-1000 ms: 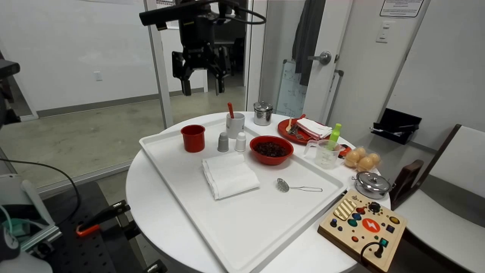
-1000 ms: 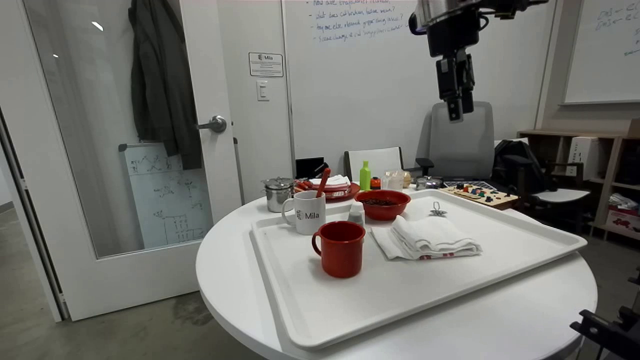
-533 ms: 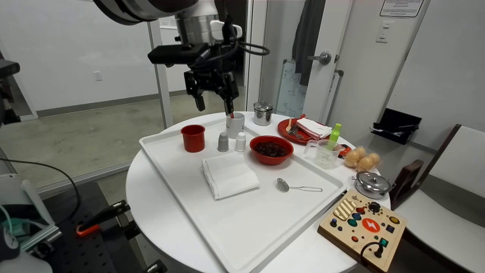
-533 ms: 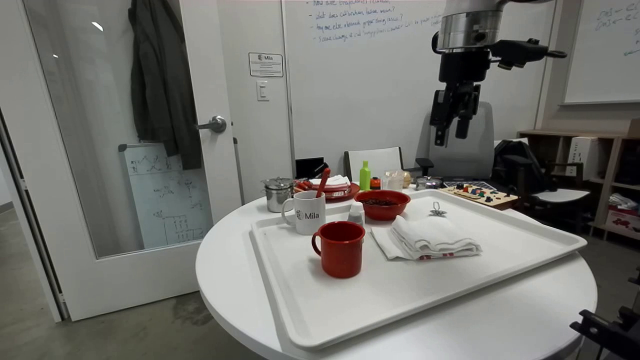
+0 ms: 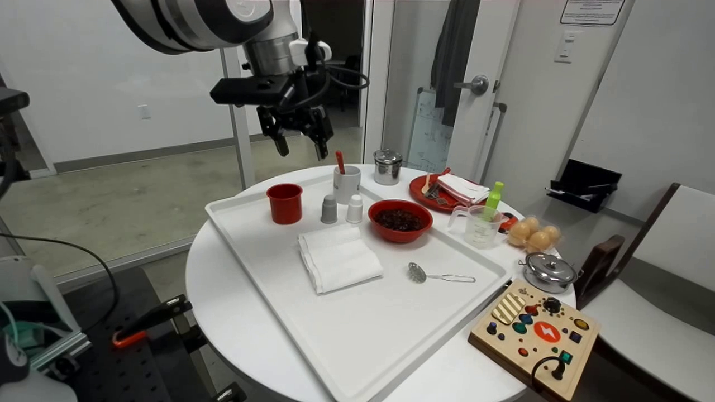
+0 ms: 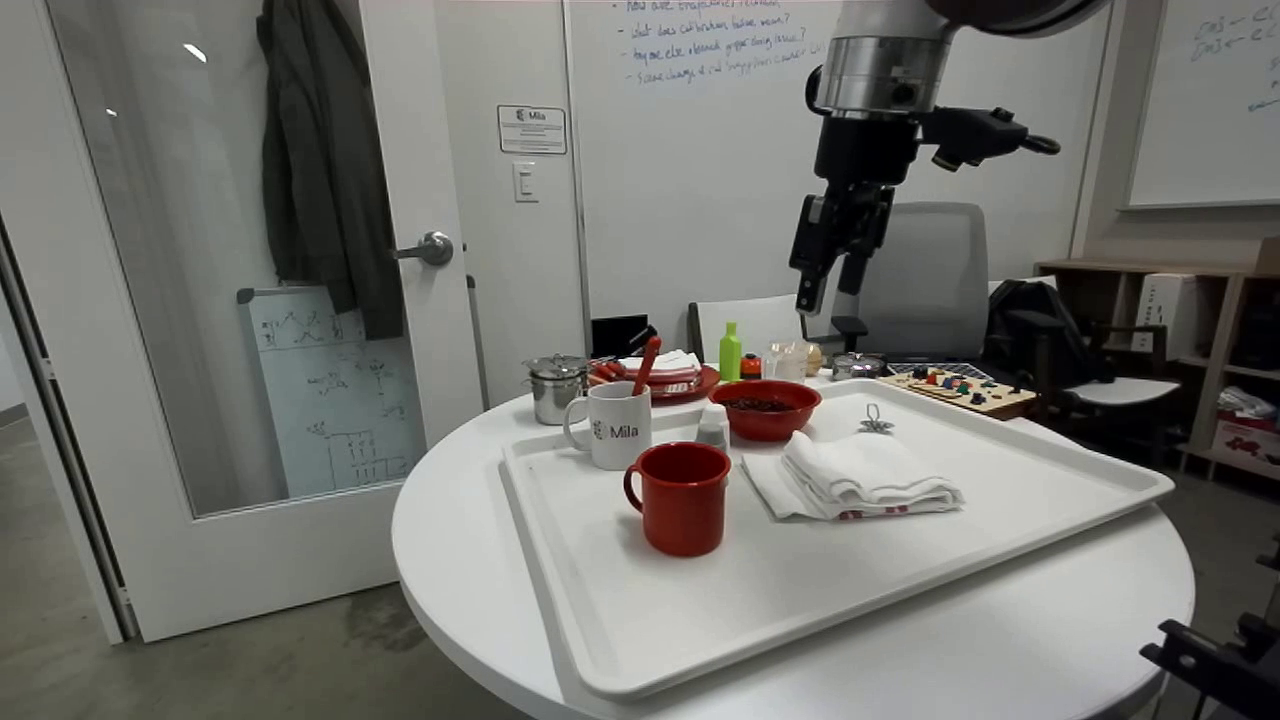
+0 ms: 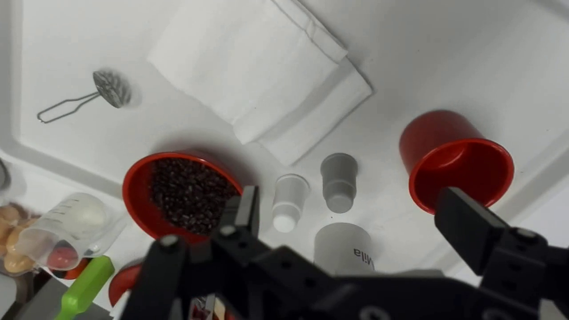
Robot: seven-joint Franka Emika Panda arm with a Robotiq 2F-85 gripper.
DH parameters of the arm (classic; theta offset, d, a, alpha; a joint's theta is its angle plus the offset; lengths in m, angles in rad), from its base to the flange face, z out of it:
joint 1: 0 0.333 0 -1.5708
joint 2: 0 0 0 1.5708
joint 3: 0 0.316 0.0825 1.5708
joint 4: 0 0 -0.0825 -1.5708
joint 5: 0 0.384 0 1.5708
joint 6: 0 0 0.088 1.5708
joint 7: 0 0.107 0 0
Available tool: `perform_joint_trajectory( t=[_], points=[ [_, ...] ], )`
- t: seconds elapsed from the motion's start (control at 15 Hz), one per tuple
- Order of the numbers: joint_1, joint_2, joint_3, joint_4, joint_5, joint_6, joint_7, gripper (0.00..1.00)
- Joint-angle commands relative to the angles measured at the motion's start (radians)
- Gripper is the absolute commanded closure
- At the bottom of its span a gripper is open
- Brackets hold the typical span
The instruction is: Put the salt cellar in the red cup
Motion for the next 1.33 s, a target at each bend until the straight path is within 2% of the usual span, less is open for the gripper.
perform_joint_trajectory(
  t=[0.0,0.4,0.67,0.87,1.27],
  points=[
    [0.007,0.138,0.021,0.126,-0.023,-0.02,0.016,0.0],
    [0.014,0.328,-0.004,0.374,-0.049,-0.144,0.013,0.0],
    [0.029,0.432,-0.012,0.484,-0.057,-0.229,0.015,0.0],
    [0.041,0.48,-0.013,0.513,-0.058,-0.253,0.01,0.0],
    [0.052,0.523,-0.011,0.493,-0.043,-0.241,-0.006,0.0]
  ],
)
